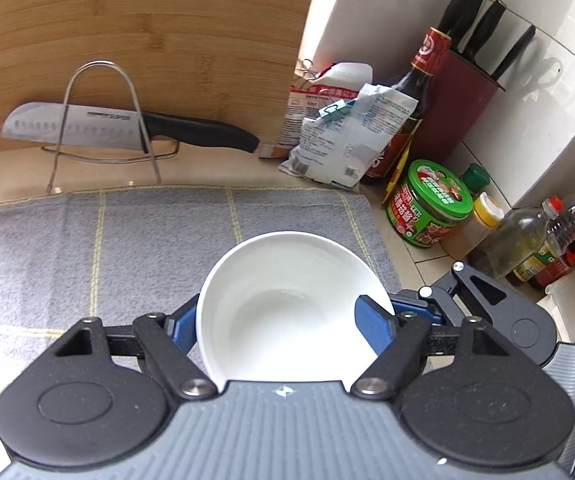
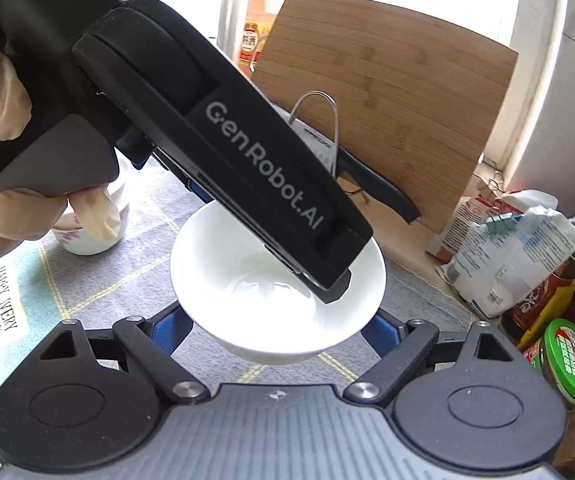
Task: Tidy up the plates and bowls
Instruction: 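Carry the small white bowl with the left tool onto the bowl stack and release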
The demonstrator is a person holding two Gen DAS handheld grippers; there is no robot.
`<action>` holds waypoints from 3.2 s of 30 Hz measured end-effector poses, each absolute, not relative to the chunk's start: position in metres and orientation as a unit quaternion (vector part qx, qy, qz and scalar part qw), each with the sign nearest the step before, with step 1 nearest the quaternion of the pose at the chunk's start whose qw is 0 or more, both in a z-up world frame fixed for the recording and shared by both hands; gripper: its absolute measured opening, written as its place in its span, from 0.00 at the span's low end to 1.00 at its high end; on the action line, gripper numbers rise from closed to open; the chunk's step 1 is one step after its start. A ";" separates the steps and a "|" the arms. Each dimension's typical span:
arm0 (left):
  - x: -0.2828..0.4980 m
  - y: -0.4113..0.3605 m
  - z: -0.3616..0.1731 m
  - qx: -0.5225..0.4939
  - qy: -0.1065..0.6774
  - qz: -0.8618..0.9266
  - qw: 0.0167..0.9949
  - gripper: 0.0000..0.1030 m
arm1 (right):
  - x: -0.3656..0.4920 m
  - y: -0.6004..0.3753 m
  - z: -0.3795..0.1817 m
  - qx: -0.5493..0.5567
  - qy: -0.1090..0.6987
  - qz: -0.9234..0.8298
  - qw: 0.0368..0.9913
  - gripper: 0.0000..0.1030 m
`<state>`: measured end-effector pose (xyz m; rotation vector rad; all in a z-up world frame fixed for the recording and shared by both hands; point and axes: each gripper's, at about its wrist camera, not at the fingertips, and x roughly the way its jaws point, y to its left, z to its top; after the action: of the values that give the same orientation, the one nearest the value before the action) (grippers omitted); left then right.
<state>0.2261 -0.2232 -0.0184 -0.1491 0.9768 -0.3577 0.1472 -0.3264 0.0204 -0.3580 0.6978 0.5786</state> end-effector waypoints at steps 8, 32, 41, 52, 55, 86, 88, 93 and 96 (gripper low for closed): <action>0.213 -0.188 -0.014 -0.080 0.459 -0.177 0.867 0.76 | 0.137 -0.292 0.026 -0.180 0.338 0.272 0.883 0.90; 0.180 -0.044 0.008 -0.082 0.443 -0.125 0.884 0.76 | 0.127 -0.147 0.042 -0.185 0.318 0.312 0.876 0.90; 0.173 -0.016 -0.003 -0.095 0.452 -0.107 0.881 0.76 | 0.125 -0.122 0.030 -0.190 0.326 0.330 0.865 0.90; 0.177 -0.011 -0.020 -0.099 0.461 -0.110 0.875 0.76 | 0.130 -0.112 0.020 -0.201 0.336 0.330 0.859 0.90; 0.179 -0.011 -0.024 -0.100 0.462 -0.110 0.874 0.76 | 0.133 -0.113 0.015 -0.190 0.341 0.333 0.859 0.90; 0.185 -0.009 -0.031 -0.110 0.465 -0.103 0.873 0.78 | 0.147 -0.119 0.007 -0.162 0.356 0.348 0.852 1.00; 0.184 -0.008 -0.029 -0.109 0.459 -0.098 0.876 0.80 | 0.147 -0.120 0.008 -0.163 0.354 0.343 0.855 1.00; 0.182 -0.003 -0.019 -0.101 0.439 -0.084 0.889 0.82 | 0.140 -0.124 0.016 -0.168 0.331 0.345 0.862 1.00; 0.180 0.001 -0.014 -0.103 0.429 -0.081 0.894 0.84 | 0.136 -0.124 0.022 -0.167 0.317 0.354 0.864 1.00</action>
<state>0.1797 0.0009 -0.0140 -0.2127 0.8897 -0.1679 0.1360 -0.1237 0.0218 -0.3507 0.6643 0.7418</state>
